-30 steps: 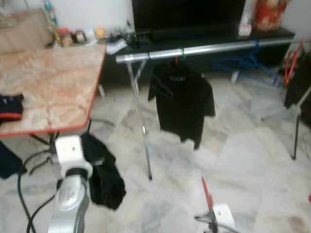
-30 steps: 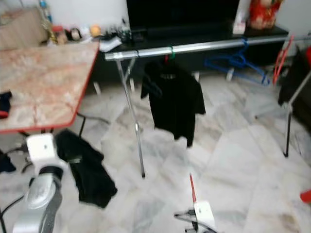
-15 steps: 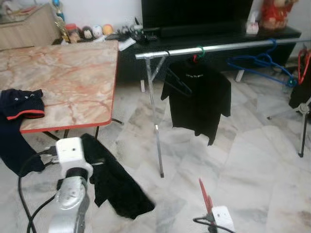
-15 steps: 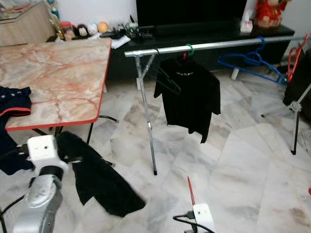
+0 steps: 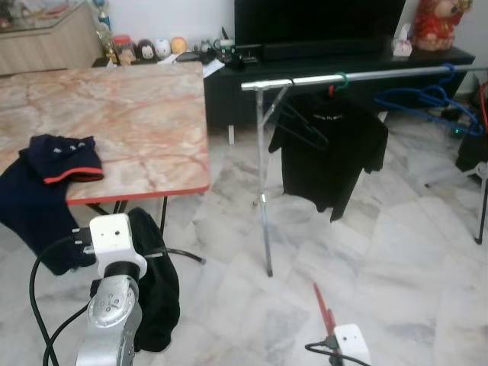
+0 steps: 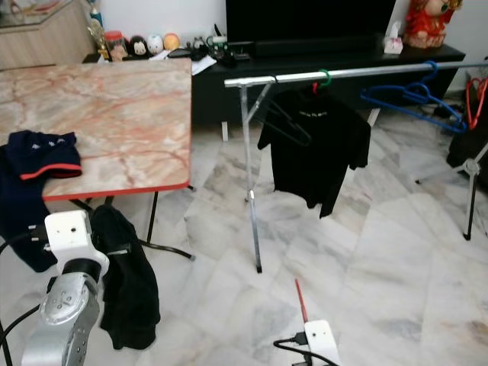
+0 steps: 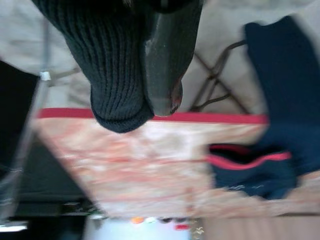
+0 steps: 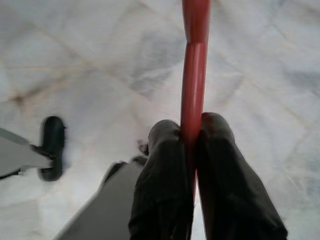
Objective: Hang hanger
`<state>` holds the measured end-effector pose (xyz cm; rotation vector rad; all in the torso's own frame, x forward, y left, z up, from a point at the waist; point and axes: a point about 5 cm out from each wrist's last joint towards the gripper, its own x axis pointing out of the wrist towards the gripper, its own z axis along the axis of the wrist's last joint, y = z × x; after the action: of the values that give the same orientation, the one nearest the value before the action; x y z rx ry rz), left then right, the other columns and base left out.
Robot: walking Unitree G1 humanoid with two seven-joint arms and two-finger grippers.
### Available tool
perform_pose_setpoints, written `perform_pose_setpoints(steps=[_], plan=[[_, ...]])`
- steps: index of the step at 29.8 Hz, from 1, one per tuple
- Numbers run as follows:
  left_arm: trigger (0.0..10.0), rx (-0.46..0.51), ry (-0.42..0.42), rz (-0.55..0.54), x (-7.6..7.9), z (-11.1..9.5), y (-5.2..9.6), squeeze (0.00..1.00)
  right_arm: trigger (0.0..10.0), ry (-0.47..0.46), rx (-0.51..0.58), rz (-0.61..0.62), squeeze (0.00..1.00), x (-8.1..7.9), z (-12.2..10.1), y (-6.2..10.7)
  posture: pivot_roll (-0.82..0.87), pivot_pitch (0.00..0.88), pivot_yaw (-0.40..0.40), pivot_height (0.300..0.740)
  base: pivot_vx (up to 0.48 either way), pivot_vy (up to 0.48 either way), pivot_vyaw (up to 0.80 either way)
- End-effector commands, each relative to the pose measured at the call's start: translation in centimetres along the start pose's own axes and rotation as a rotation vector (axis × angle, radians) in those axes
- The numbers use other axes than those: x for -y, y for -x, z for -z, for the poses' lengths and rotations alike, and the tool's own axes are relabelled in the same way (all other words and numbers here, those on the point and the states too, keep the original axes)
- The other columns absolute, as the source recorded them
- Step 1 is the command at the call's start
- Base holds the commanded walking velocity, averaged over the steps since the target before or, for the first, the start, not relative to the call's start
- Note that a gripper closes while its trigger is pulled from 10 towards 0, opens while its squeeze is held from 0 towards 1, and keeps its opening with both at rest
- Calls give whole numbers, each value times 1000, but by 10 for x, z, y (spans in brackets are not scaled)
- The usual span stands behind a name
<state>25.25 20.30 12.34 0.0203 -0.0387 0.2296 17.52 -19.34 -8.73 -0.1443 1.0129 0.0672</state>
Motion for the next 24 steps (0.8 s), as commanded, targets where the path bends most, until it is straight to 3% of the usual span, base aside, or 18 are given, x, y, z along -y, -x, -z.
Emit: perform_pose_setpoints(steps=[1,24], plan=[[10000,50,-1,10,4,-12,-2,0,10000,1,7,-9,0,-2,-1,0,8,0,28,740,0,330,0],[10000,53,1,12,5,-12,-3,0,10000,16,2,-18,0,-4,0,0,9,0,25,740,0,321,0]])
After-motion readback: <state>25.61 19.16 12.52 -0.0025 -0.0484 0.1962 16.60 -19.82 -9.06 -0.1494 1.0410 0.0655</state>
